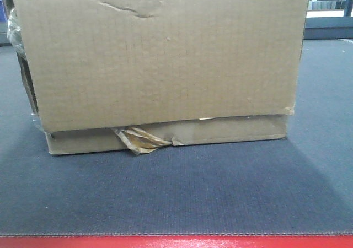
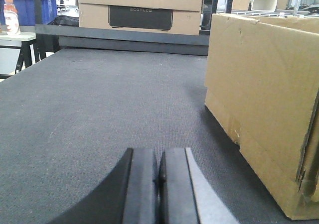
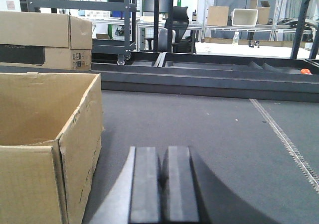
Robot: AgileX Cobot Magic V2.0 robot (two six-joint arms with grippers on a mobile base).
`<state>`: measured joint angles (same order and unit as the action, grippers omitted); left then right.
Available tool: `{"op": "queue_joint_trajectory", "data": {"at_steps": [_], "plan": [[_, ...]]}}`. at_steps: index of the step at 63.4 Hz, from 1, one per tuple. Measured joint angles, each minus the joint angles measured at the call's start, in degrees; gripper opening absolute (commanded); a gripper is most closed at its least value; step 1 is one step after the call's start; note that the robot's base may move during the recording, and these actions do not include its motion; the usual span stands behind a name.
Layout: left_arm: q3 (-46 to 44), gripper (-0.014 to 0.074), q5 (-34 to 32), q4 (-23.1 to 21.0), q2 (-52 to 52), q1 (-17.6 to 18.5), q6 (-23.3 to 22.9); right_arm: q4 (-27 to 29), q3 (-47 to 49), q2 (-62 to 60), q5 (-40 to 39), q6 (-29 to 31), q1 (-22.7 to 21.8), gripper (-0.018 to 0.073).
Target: Grab carton from right shelf to conveyor
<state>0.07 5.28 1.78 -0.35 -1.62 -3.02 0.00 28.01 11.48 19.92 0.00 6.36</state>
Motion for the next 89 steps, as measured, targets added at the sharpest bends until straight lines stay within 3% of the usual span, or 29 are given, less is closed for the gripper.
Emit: {"op": "queue_joint_trajectory", "data": {"at_steps": [36,46,55,72,89], "plan": [[0.0,-0.0007,0.0,0.0,0.0,0.0,0.0,0.0,0.0,0.0,-0.11,0.0,0.0,-0.006],[0.0,-0.0007,0.0,0.0,0.0,0.0,0.0,0.0,-0.81,-0.13,-0.2,0.0,-3.57,-0.006],[0.0,-0.0007,0.0,0.0,0.02,0.0,0.0,1.49,-8.29,-3.36,-3.23,0.0,-7.04,-0.006],[0.0,-0.0007,0.0,0.0,0.02,0.0,0.0,4.17,-26.5,-10.84,-10.68,0.0,-7.32,-0.006],[0.0,-0.0007,0.0,0.0,0.02,0.0,0.0,4.28,-28.04,-11.05,-14.47,0.0,-7.32,-0.006]]}}
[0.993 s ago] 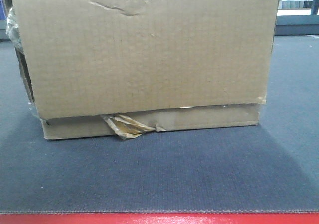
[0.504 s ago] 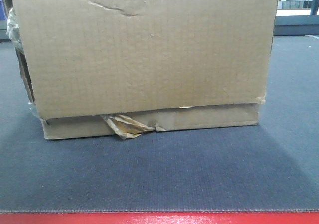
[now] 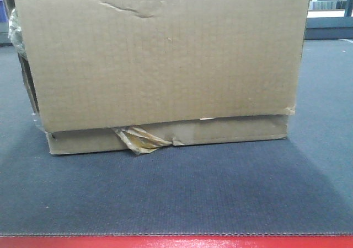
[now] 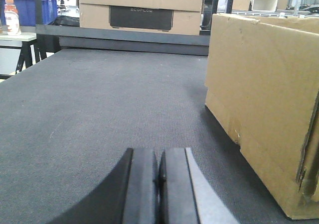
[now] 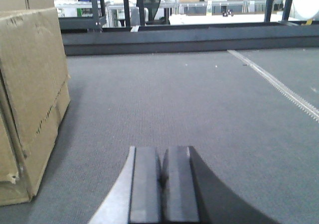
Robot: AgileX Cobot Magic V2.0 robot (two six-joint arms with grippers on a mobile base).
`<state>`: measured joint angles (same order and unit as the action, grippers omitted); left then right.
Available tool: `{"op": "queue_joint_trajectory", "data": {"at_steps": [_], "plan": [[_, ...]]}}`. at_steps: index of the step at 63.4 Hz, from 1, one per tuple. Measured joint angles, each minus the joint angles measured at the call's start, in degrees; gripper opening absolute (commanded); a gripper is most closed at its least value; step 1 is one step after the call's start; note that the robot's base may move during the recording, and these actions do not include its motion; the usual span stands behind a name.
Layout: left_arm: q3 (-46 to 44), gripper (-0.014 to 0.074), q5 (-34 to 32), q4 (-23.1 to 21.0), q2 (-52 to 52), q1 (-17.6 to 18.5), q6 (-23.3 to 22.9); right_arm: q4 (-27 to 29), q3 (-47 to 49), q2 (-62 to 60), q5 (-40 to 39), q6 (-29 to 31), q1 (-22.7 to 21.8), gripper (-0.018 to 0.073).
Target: Grab carton from right shelf to conveyor
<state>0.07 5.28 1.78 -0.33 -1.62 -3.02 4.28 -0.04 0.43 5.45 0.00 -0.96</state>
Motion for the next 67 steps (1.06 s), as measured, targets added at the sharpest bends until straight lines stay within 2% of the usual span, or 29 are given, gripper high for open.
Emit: {"op": "queue_joint_trajectory", "data": {"at_steps": [67], "plan": [[0.0,-0.0007,0.0,0.0,0.0,0.0,0.0,0.09,0.0,-0.04,-0.35,0.0,0.0,-0.006]]}}
